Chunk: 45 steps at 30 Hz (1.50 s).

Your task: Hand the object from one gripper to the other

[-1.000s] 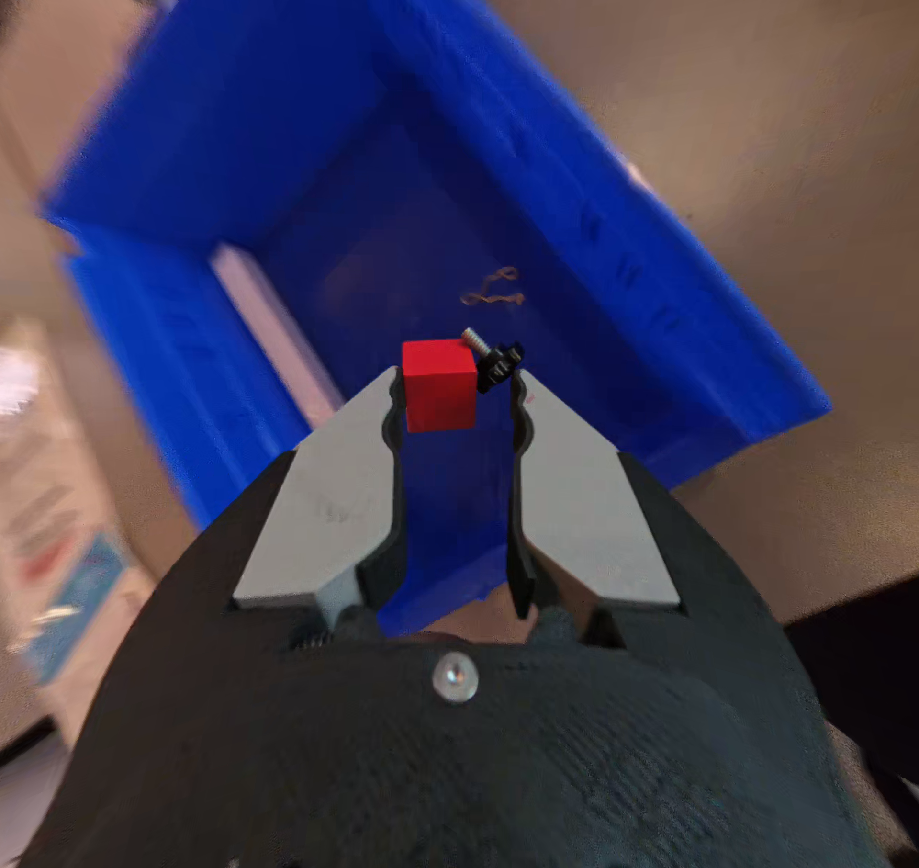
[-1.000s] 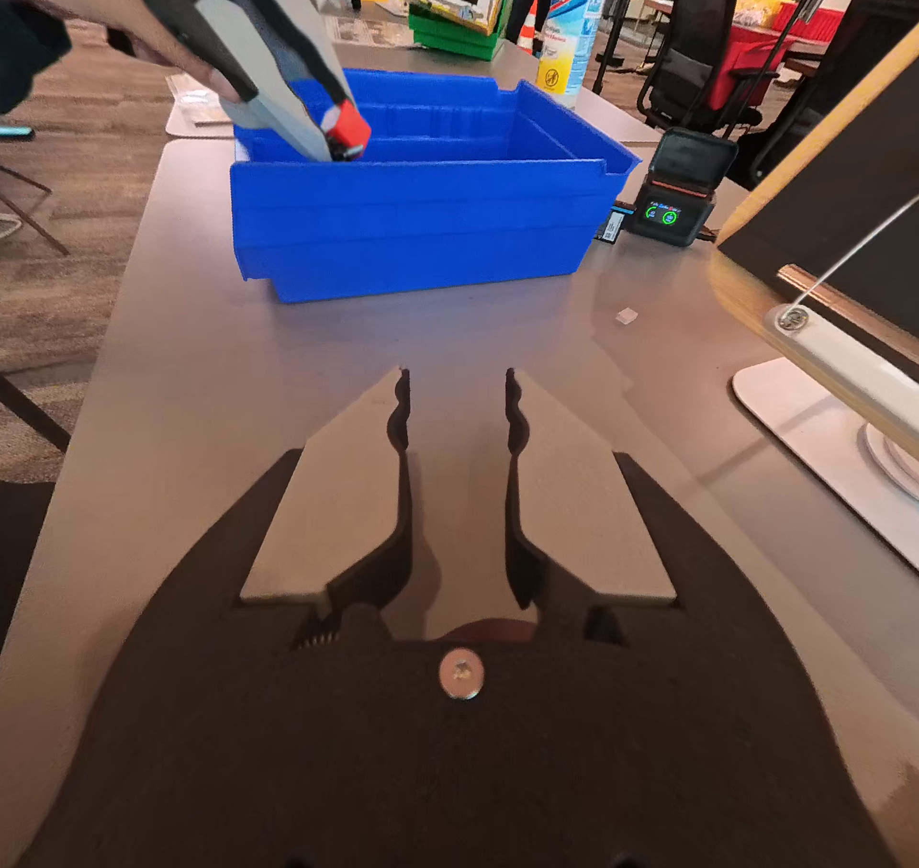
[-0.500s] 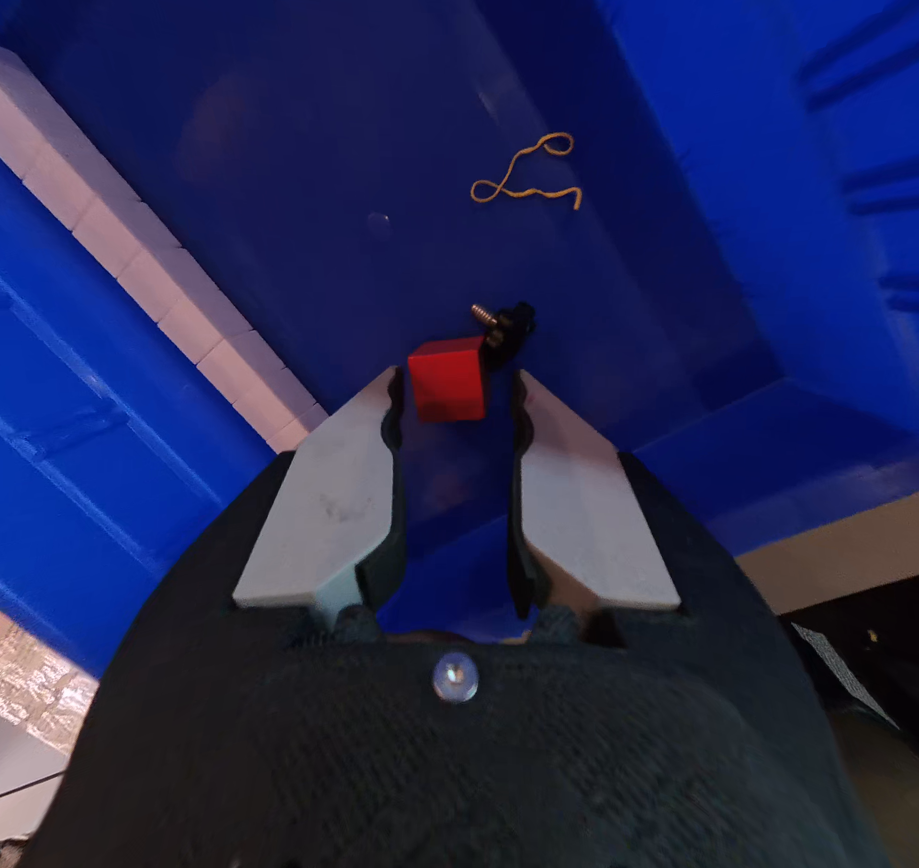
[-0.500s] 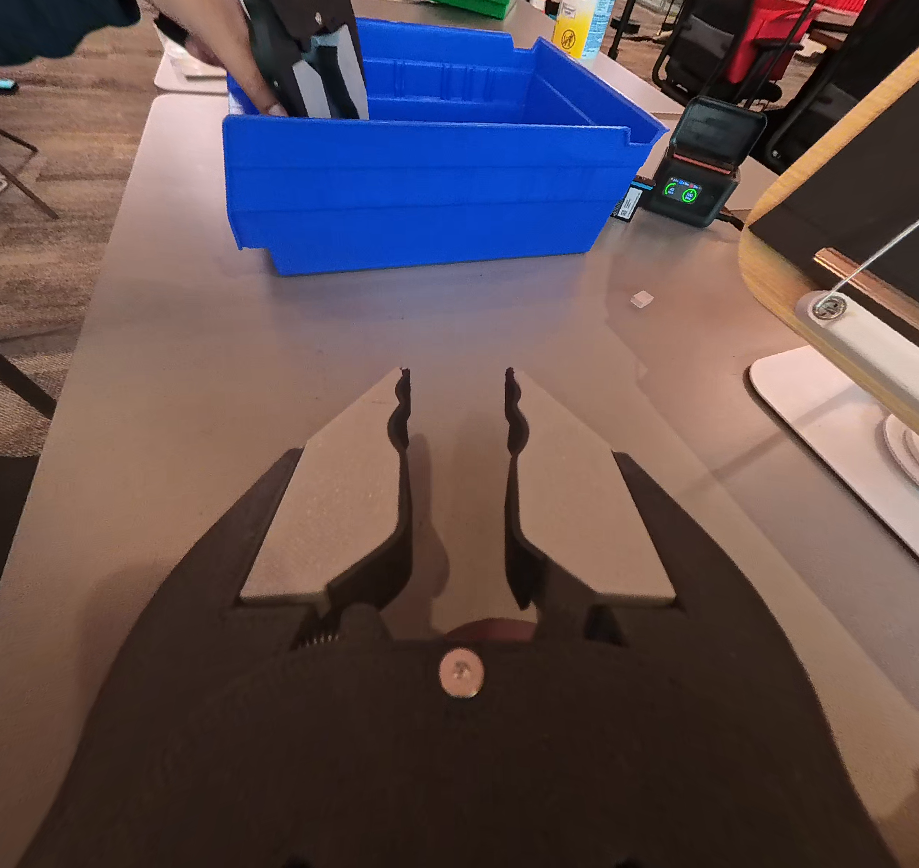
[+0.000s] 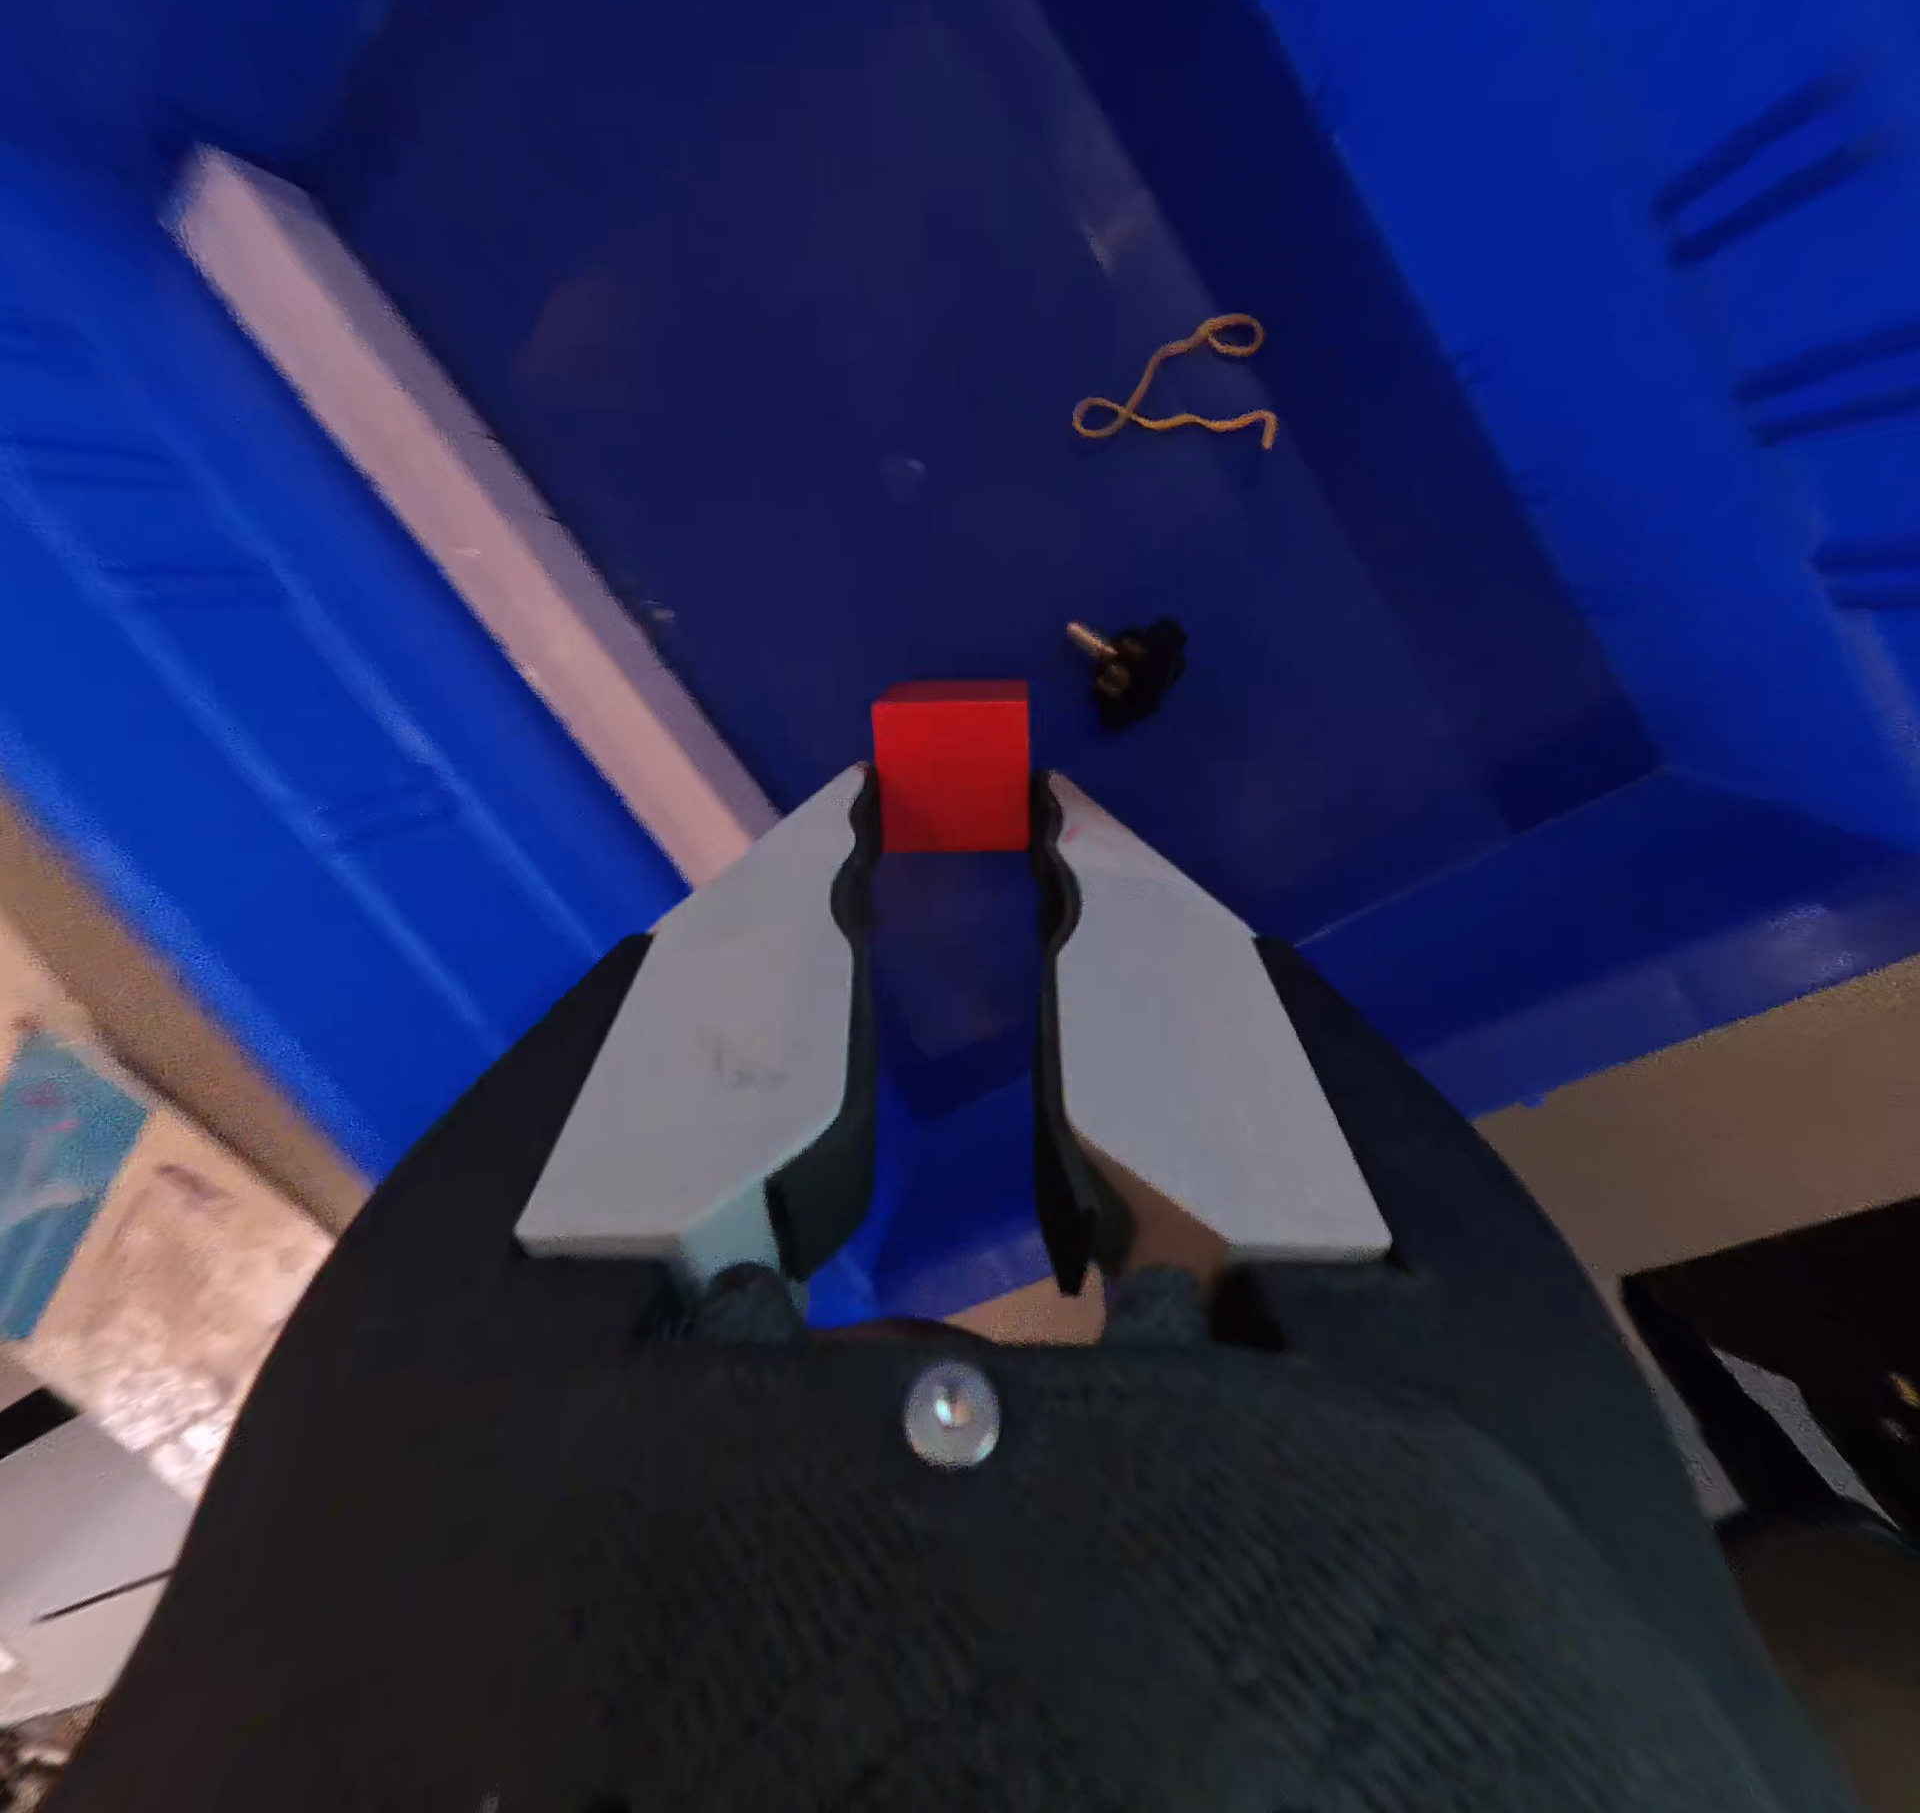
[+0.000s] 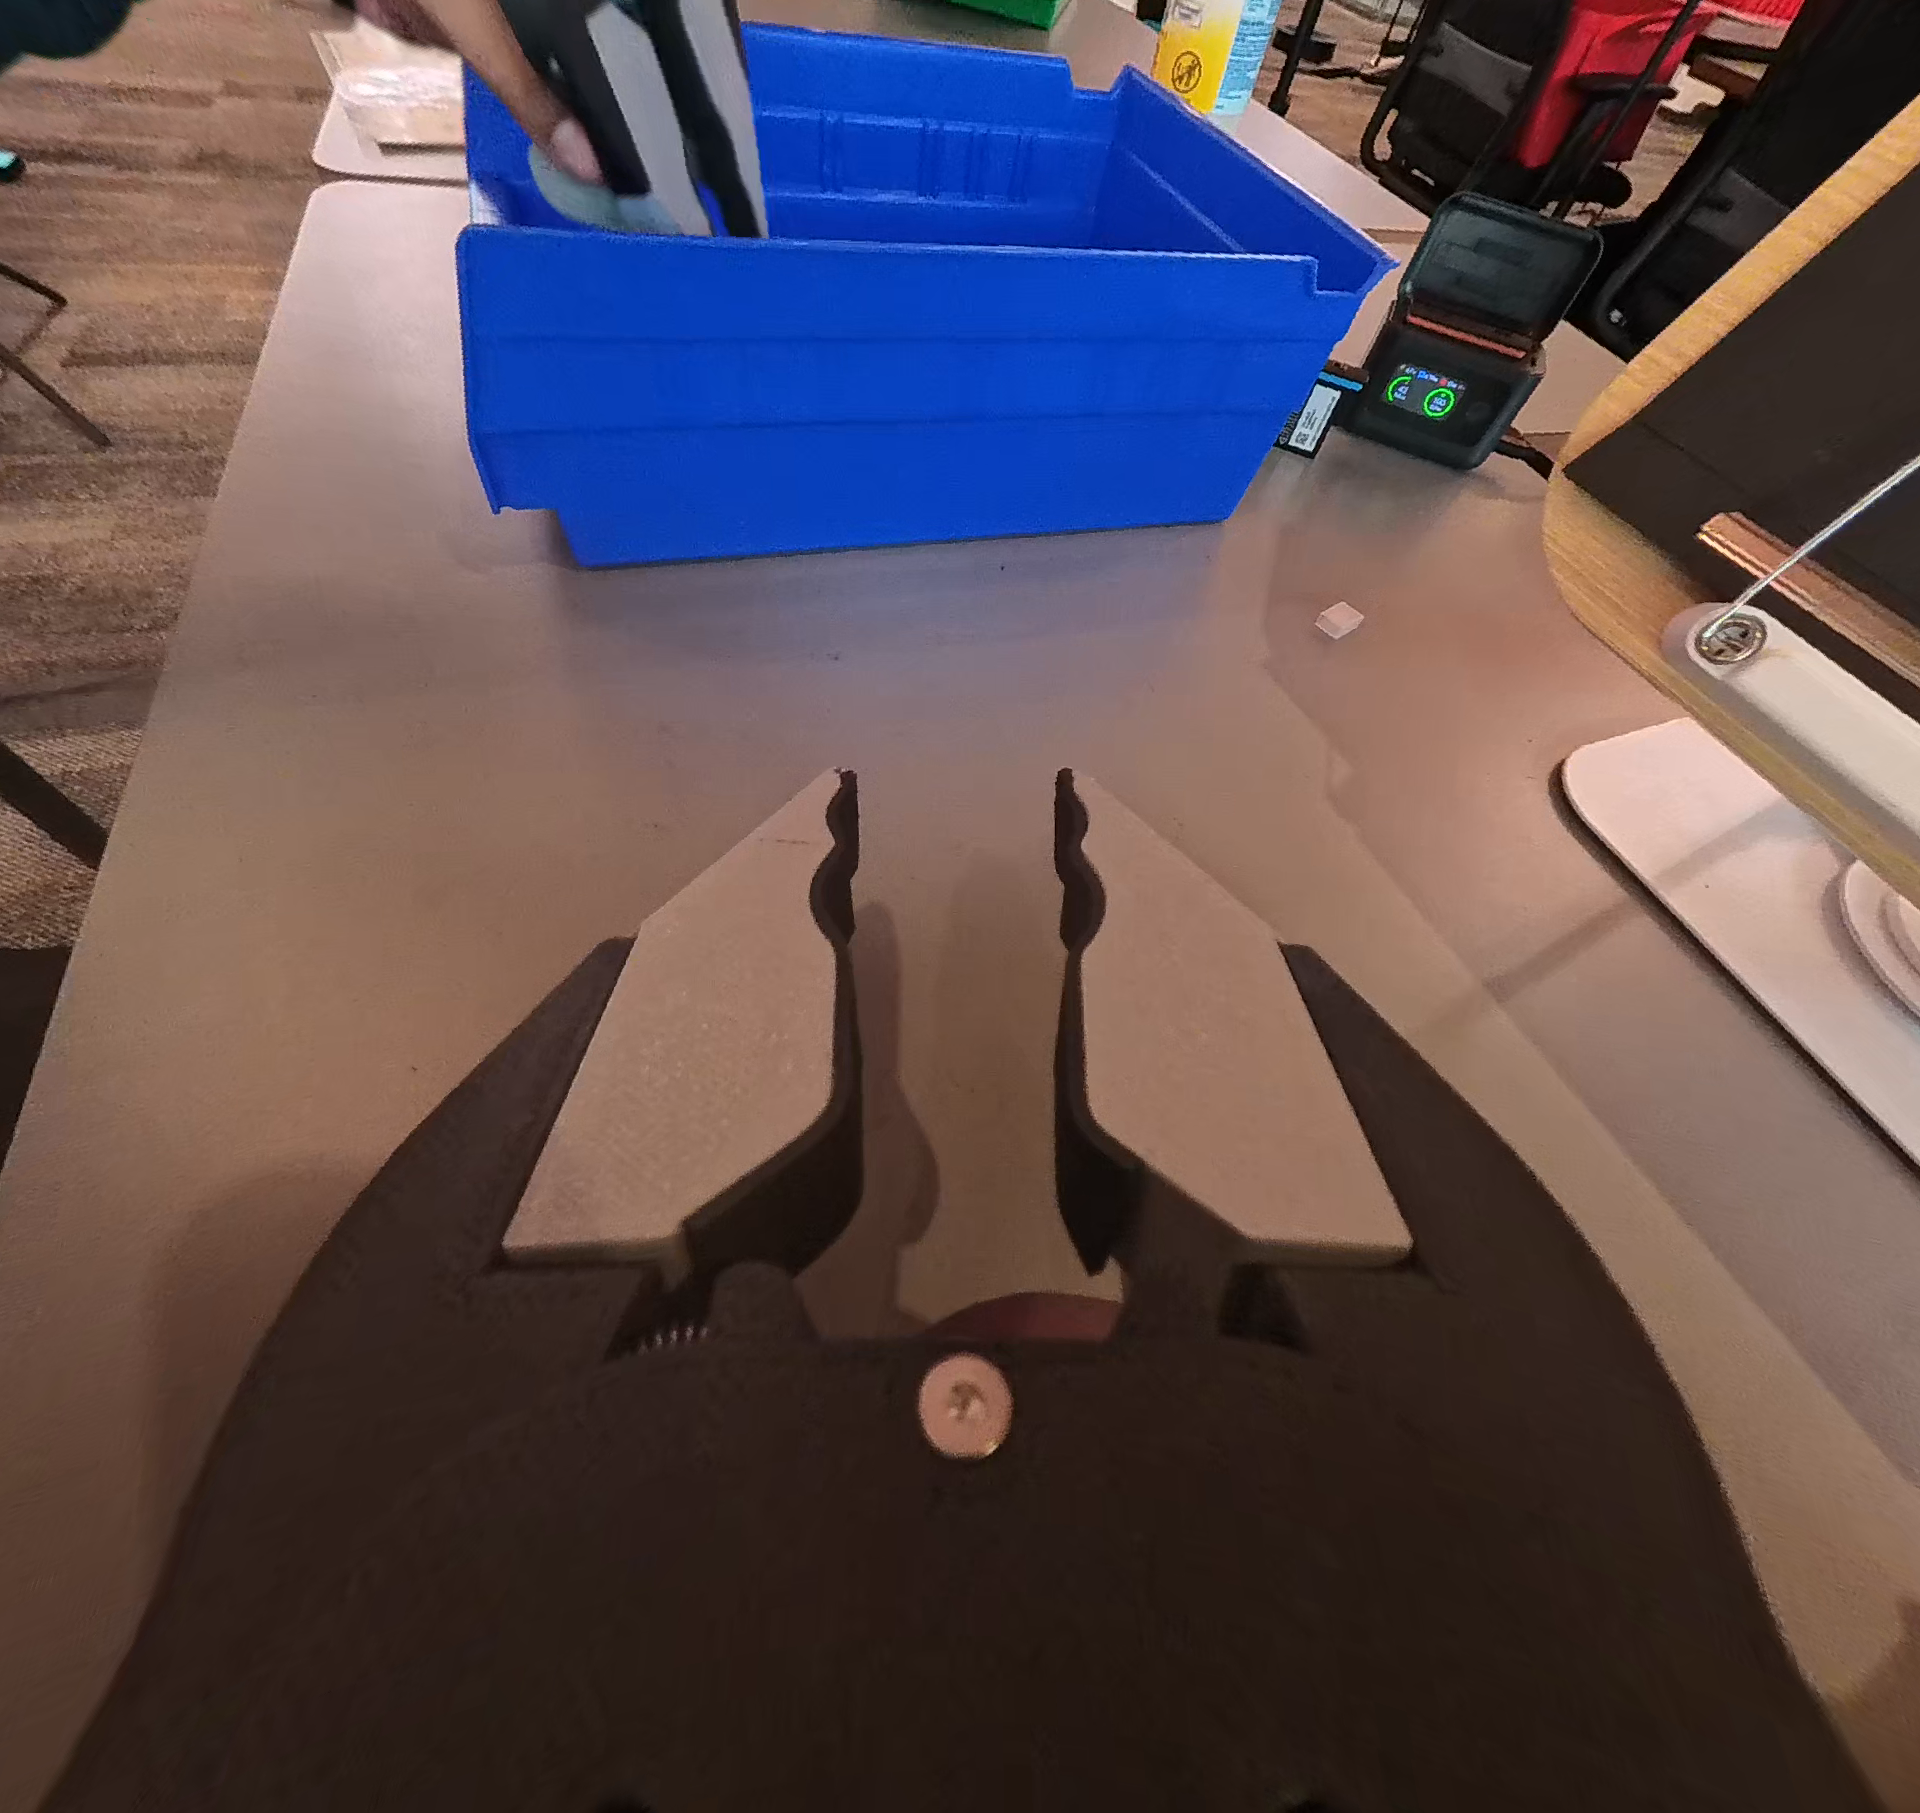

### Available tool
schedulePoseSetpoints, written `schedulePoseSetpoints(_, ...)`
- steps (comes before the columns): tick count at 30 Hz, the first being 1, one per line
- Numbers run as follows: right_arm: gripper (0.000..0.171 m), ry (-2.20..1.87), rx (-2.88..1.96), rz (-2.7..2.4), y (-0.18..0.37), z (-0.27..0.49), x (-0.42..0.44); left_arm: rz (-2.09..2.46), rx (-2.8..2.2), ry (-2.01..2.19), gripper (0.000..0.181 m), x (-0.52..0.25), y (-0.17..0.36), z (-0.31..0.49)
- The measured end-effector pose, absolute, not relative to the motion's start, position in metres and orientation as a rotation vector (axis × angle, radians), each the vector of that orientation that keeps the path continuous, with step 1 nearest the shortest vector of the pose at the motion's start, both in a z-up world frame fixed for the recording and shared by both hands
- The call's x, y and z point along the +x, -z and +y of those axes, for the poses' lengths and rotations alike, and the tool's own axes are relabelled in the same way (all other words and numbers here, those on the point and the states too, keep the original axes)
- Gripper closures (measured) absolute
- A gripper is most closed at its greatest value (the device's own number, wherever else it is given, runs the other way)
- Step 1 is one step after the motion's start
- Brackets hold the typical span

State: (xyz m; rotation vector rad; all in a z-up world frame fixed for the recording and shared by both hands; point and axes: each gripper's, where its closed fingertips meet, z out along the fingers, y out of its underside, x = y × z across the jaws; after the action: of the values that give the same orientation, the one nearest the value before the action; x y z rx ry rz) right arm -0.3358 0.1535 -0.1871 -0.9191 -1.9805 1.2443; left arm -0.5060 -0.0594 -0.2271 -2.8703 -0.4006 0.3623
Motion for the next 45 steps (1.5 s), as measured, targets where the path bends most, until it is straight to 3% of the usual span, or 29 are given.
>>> schedulePoseSetpoints(1,0.136,-1.248,-0.921,-1.981,0.187,0.153,-0.336,-0.389,-2.846,-0.423,0.155,-0.509,0.217,-0.058)
schedulePoseSetpoints(6,0.136,-1.243,-0.911,-1.993,0.188,0.151,-0.335,-0.251,-2.557,-0.846,0.155,-0.514,0.141,-0.021)
schedulePoseSetpoints(11,0.127,-1.468,-0.813,-1.962,0.162,0.136,-0.321,0.089,-2.025,-0.92,0.155,-0.413,0.075,0.091)
schedulePoseSetpoints(14,0.126,-1.6,-0.77,-1.87,0.137,0.137,-0.314,0.165,-1.852,-0.871,0.156,-0.368,0.08,0.145)
schedulePoseSetpoints(18,0.13,-1.587,-0.853,-1.683,0.119,0.17,-0.322,0.102,-1.676,-0.875,0.156,-0.37,0.104,0.189)
schedulePoseSetpoints(22,0.147,-1.445,-0.953,-1.524,0.118,0.208,-0.334,0.181,-1.574,-0.908,0.156,-0.372,0.121,0.215)
schedulePoseSetpoints(30,0.128,-1.6,-1.041,-1.504,0.122,0.211,-0.341,0.435,-1.524,-0.704,0.155,-0.343,0.124,0.222)
schedulePoseSetpoints(33,0.134,-1.656,-1.016,-1.509,0.12,0.204,-0.34,0.485,-1.517,-0.735,0.155,-0.333,0.124,0.222)
schedulePoseSetpoints(34,0.144,-1.647,-1.007,-1.529,0.122,0.202,-0.34,0.487,-1.531,-0.766,0.155,-0.335,0.126,0.222)
schedulePoseSetpoints(39,0.145,-1.364,-0.944,-1.576,0.129,0.211,-0.345,0.392,-1.641,-0.593,0.156,-0.34,0.139,0.22)
schedulePoseSetpoints(45,0.145,-0.688,-0.656,-1.599,0.141,0.232,-0.345,0.068,-1.646,0.153,0.142,-0.342,0.134,0.209)
